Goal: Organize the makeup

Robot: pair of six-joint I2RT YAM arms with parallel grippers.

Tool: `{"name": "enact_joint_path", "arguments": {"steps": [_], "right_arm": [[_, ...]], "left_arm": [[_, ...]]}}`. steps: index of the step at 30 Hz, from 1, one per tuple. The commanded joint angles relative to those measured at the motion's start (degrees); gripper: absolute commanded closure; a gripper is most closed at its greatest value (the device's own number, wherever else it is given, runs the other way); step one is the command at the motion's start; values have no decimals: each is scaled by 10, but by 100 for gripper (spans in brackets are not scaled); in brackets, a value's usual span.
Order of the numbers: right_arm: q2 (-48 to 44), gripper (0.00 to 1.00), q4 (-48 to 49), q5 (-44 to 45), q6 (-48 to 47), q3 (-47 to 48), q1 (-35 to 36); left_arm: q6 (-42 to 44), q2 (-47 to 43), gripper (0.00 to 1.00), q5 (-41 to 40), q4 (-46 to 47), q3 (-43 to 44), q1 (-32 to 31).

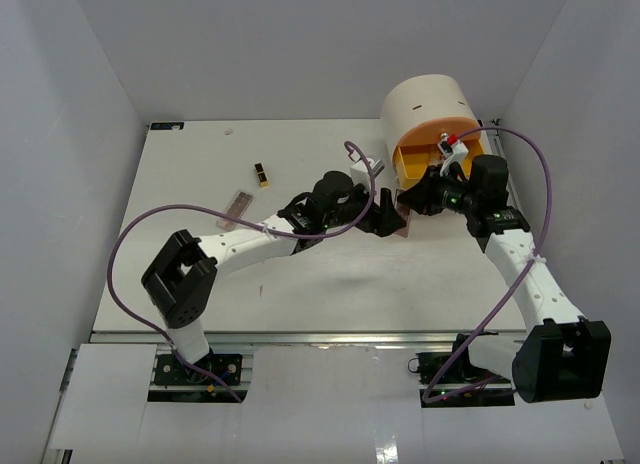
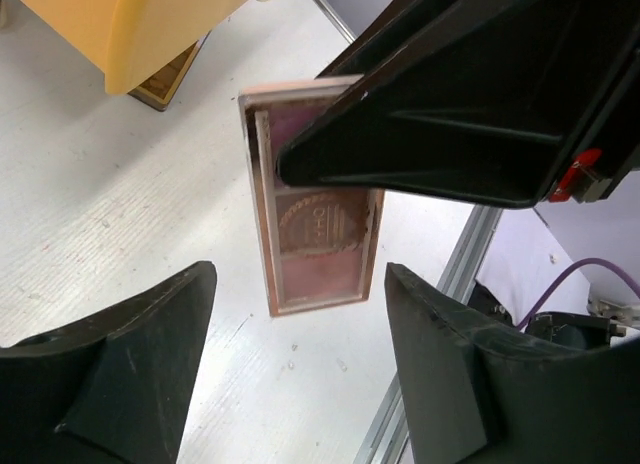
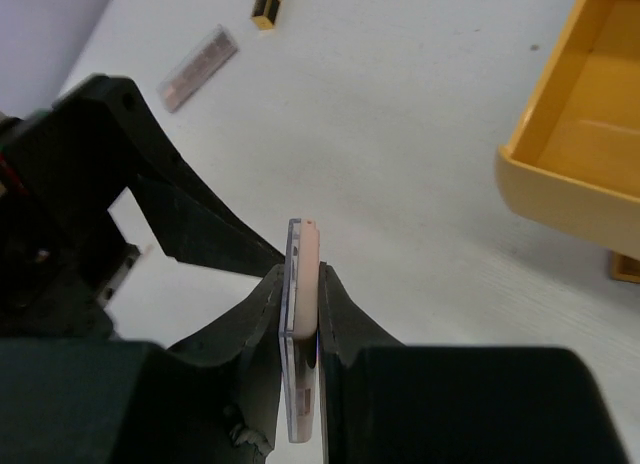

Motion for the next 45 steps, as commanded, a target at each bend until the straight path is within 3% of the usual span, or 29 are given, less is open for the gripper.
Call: {"name": "enact_joint_path", "arguments": {"steps": [1,8,11,17,24,26,29,30,32,39,43,45], "right_arm": [[-34,92,-20,78,-149,51,-1],[-42,92,-40,198,-252,118,20],[-42,92,-18,313,-290,127,50],[-18,92,111,530,-397,82,119],[70,90,289,646,-553,37,138],[99,81,310,654,-576,37,138],[125,56,328,662,-588,39,138],[136,44,329,661,-591,41,138],[147,33,319,655,-588,48,137],[126,28,228,593,-508,107,137],[78,17,68,378,-441,146,135],[36,5,-45,130,-451,137,126]], "left_arm": [[76,-89,5,13,-20,-20,0],[173,-213,2,-58,-160,-62,23],[215,-266,2,-114,-204,-95,38],[269,-362,2,-247,-230,-181,48],[280,-419,2,-289,-233,-219,51],[282,-423,2,-293,-233,-226,51],[283,-424,2,-302,-233,-229,51],[283,-424,2,-302,-233,-229,52],[283,-424,2,-304,-233,-230,52],[283,-413,2,-306,-234,-232,64],[262,-397,2,-297,-244,-222,95],[240,-379,2,-241,-253,-212,153]]}}
